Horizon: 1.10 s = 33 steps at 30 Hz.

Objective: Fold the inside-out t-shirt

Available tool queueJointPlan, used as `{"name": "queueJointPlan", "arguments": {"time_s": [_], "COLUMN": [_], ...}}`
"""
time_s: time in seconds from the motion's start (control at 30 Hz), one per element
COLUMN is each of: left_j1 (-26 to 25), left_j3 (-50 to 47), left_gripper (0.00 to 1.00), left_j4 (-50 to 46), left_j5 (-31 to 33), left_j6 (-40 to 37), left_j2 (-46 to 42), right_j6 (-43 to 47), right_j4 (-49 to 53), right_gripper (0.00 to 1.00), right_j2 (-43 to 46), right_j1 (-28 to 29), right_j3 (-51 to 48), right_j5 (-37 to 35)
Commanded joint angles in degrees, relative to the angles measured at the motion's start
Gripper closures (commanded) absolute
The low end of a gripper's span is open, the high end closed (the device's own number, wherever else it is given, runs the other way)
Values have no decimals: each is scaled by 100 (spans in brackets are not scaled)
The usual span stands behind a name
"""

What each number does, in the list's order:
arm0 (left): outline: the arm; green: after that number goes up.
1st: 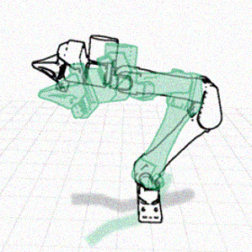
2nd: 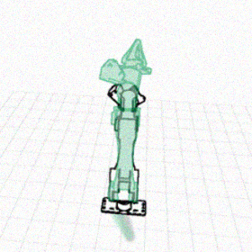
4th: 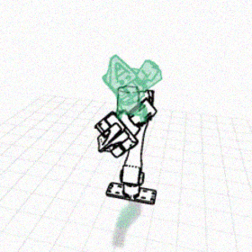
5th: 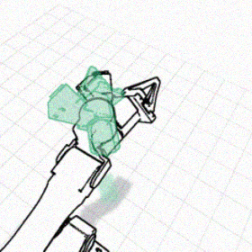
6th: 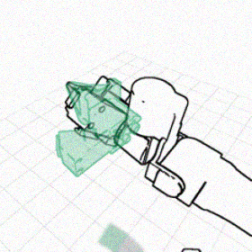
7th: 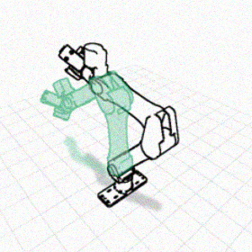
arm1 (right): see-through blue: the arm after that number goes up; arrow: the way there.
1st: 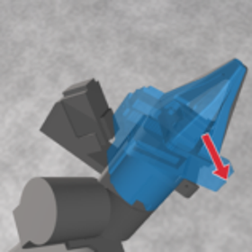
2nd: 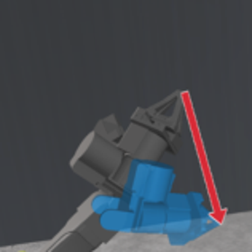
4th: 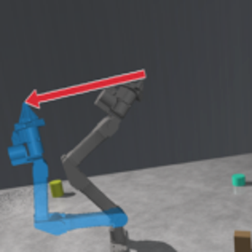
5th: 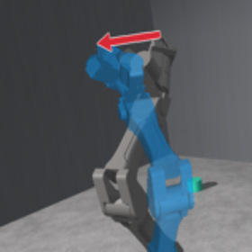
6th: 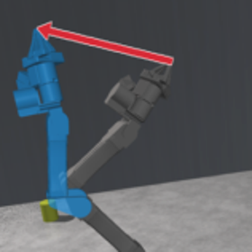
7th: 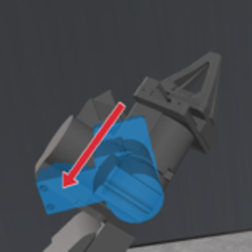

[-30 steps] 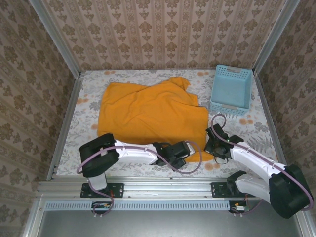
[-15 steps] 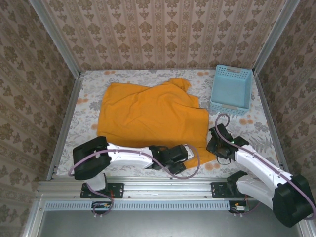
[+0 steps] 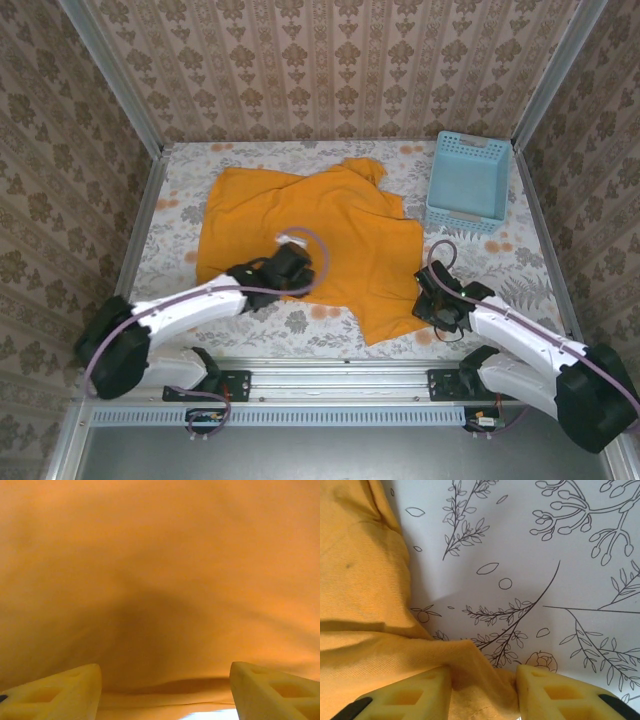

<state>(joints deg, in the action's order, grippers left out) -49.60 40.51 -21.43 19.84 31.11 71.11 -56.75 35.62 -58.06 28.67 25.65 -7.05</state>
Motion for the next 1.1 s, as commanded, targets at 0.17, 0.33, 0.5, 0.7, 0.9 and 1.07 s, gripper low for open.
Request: {"name": "queueJointPlan", "arguments": {"time_s": [0.17, 0.33, 0.5, 0.7, 0.9, 1.07], "left_j1": [2398, 3795, 4570, 4946, 4960, 4937], "left_j3": [-974, -1025, -949, -989, -1037, -1065], "left_gripper": [18, 17, 21, 35, 54, 77], "left_j4": [-2233, -1679, -967, -479, -189, -137], "left_j5": [200, -606, -1172, -1470, -1628, -1830], "left_j6": [1503, 1463, 1492, 1512, 1503, 1548], "left_j2": [-2192, -1960, -1092, -467, -17, 98], "right_j6": [-11, -10, 45, 22, 129, 236], "right_j4": [-177, 31, 401, 582, 709, 867], "right_gripper": [78, 90, 100, 100, 100, 100], "right_j2": [-221, 88, 637, 1141, 1163, 1312], "right_j1": [34, 25, -182, -343, -469, -638], "right_j3": [36, 35, 2, -86, -34, 85], "right_j5": [-101, -340, -516, -597, -695, -740]}}
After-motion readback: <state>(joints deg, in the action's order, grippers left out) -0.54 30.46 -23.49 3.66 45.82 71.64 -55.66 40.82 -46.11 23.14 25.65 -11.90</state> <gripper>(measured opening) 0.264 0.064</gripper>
